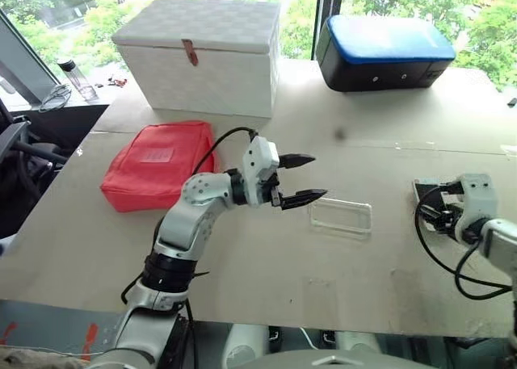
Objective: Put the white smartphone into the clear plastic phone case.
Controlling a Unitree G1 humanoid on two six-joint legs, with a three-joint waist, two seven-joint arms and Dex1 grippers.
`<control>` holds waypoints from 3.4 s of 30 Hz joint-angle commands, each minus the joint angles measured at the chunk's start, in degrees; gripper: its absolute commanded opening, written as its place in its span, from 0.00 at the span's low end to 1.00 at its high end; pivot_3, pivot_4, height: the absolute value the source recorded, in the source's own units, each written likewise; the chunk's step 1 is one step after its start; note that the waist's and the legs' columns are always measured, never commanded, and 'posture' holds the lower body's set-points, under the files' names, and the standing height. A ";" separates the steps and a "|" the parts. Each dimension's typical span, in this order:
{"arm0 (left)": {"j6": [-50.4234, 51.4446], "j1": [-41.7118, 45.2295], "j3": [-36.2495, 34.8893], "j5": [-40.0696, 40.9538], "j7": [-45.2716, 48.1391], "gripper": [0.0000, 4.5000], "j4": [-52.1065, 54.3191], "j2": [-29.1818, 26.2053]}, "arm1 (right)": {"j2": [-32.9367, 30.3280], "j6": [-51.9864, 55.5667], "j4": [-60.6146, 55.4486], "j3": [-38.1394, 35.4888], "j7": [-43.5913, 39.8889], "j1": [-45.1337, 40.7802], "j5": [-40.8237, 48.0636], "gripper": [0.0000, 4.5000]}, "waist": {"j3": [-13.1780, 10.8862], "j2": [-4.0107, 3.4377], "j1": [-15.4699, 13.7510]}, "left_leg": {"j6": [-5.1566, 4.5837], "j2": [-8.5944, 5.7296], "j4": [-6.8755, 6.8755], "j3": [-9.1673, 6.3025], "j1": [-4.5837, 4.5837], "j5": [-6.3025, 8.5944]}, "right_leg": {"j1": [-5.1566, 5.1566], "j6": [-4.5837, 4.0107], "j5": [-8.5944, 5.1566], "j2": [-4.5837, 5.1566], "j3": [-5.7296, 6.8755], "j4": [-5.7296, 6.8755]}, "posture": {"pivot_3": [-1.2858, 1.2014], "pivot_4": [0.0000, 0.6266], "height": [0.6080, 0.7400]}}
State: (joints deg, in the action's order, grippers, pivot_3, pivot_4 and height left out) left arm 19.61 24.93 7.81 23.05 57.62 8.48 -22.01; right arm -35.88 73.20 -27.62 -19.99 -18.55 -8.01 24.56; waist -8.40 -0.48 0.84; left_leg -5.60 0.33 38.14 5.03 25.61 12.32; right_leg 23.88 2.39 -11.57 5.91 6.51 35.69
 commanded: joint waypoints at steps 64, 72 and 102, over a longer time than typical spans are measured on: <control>3.64 -15.86 -5.73 4.20 -8.26 0.85 18.72 -11.27 | -19.68 -41.94 6.78 43.50 -49.93 -13.98 -26.07 0.62 | -0.82 0.65 -1.85 | 0.46 -0.07 -0.09 -0.43 0.08 0.00 | 0.03 -0.05 -0.13 0.19 0.61 -0.02 | 0.52 0.24 1.00; 3.81 -15.98 -5.84 4.23 -7.96 0.85 18.38 -11.59 | -19.22 -42.33 7.45 43.56 -52.19 -14.93 -26.10 0.62 | -0.77 0.72 -1.69 | 0.47 -0.04 -0.05 -0.46 -0.03 0.00 | -0.07 -0.06 -0.12 0.16 0.61 0.03 | 0.52 0.24 1.00; 1.57 -16.83 -5.92 3.24 -6.55 0.85 15.82 -12.69 | -13.87 -41.62 4.58 28.45 -46.06 -9.70 -10.75 0.03 | -0.93 0.53 -1.74 | 0.25 -0.03 0.03 -0.48 0.05 0.16 | -0.03 -0.10 -0.10 0.17 0.63 0.05 | 0.52 0.24 1.00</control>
State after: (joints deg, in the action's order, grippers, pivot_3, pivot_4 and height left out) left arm 22.23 7.64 2.35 26.38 50.58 23.96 -34.32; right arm -50.11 34.35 -22.96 8.12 -66.01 -17.01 15.39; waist -9.32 0.05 -0.89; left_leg -5.34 0.29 38.16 4.55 25.66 12.48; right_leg 23.85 2.30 -11.67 6.07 7.14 35.74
